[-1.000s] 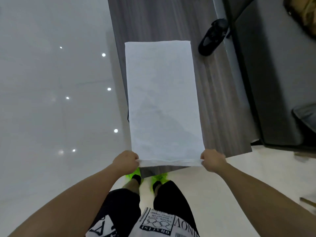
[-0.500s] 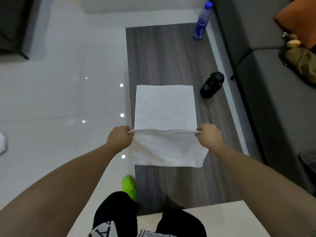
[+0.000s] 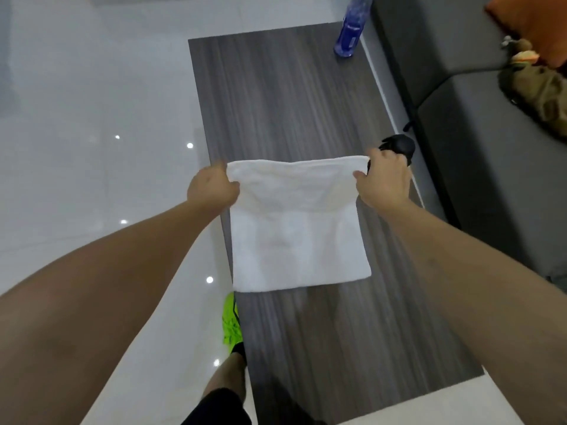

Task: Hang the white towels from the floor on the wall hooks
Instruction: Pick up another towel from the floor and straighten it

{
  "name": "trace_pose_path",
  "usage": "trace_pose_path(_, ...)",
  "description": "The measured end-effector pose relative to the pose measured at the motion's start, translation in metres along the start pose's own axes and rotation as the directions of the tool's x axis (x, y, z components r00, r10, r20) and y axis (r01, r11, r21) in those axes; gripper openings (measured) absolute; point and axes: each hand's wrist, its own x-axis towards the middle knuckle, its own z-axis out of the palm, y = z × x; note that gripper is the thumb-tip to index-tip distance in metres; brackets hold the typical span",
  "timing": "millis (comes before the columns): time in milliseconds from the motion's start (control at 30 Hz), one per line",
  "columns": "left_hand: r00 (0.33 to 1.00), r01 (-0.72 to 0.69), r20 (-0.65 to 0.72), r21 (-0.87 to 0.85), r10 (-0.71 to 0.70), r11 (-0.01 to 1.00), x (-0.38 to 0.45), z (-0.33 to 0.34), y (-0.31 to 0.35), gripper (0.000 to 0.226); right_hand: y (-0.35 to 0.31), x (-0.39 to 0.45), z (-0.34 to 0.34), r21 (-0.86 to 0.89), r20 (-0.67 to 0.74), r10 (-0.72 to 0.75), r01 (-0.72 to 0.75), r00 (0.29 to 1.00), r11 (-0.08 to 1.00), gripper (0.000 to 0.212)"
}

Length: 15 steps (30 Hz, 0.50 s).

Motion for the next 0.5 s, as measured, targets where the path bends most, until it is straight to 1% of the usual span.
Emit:
trace_pose_path(67,0.995,0.003,0.095,-0.018,-0.001,1.0,-0.013,0.026,-0.016,0.049,0.001,-0.026,0.025,0.043,0.1,-0.008,0.004,0.995,0.999,0.045)
trace_pose_path(133,0.981,0.001,0.196,-0.029,0.005,1.0,-0.034,0.058,-0.033,0.052,0.003,-0.061,0.057,0.065,0.242,-0.022,0.007,0.97,0.998,0.047)
trace_pose_path(233,0.954,-0.002,0.3,-0.035,0.012,0.999,-0.076,0.109,-0.058,0.044,0.005,-0.115,0.106,0.105,0.453,-0.056,0.01,0.89,0.994,0.045)
trace_pose_path(300,0.94,-0.015,0.339,-0.02,0.021,1.0,-0.106,0.139,-0.072,0.041,0.008,-0.145,0.134,0.107,0.523,-0.087,0.036,0.848,0.994,0.043)
trace_pose_path(367,0.94,-0.117,0.327,0.044,0.096,0.992,-0.128,0.163,-0.085,0.039,0.016,-0.166,0.157,0.088,0.53,-0.138,0.108,0.836,0.99,0.039)
trace_pose_path(400,0.932,-0.208,0.323,0.1,0.166,0.973,-0.136,0.173,-0.089,0.038,0.02,-0.174,0.166,0.081,0.527,-0.176,0.157,0.832,0.984,0.037)
trace_pose_path(467,0.887,-0.411,0.314,0.205,0.337,0.888,-0.147,0.188,-0.094,0.037,0.027,-0.184,0.181,0.067,0.49,-0.281,0.286,0.825,0.956,0.035)
trace_pose_path(500,0.861,-0.485,0.303,0.25,0.408,0.838,-0.152,0.199,-0.096,0.039,0.03,-0.189,0.19,0.064,0.459,-0.326,0.335,0.826,0.94,0.034)
